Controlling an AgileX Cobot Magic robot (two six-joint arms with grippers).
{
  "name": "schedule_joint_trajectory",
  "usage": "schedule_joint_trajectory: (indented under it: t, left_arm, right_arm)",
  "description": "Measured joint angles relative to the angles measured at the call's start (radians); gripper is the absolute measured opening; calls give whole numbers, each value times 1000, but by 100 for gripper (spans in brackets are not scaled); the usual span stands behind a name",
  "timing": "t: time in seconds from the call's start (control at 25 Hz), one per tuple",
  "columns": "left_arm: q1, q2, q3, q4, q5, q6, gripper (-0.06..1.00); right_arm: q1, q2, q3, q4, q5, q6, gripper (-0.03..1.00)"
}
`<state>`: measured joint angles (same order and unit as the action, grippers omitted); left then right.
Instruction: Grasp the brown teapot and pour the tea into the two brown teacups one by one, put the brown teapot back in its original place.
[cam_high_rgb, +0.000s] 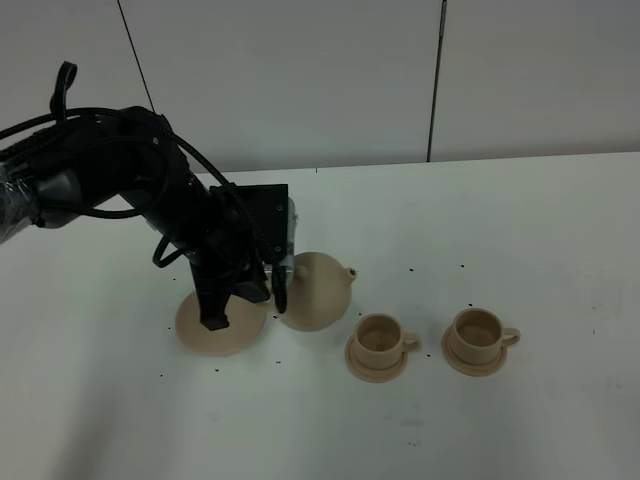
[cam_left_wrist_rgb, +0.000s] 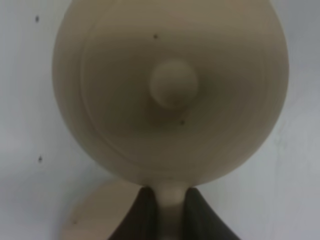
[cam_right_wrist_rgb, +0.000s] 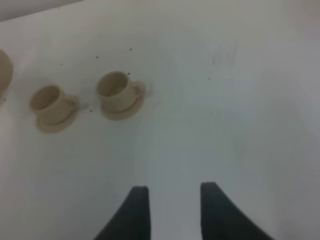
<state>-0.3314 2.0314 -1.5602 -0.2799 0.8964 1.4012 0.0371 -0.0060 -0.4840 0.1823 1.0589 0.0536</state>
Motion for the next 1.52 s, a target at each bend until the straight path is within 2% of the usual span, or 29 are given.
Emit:
schedule_joint_trajectory:
  t: [0.28,0.64,0.92,1.08,1.28,1.52]
  left_arm:
    - [-83,0,-111,73,0,-76,17]
    - [-155,85,-234,92,6,-96,17]
    - [-217,226,-420,118,10,-124,17]
    - [-240,302,-538,184,39,-140,17]
    - [-251,344,-599,240,59,-134,17]
    - [-251,345,-609,247,50,-68,17]
  right_arm:
    - [0,0,0,0,0,0,24]
    - [0,0,0,0,0,0,24]
    - [0,0,0,0,0,0,24]
    - [0,0,0,0,0,0,24]
    - [0,0,0,0,-1,0,24]
    - [0,0,0,0,-1,0,24]
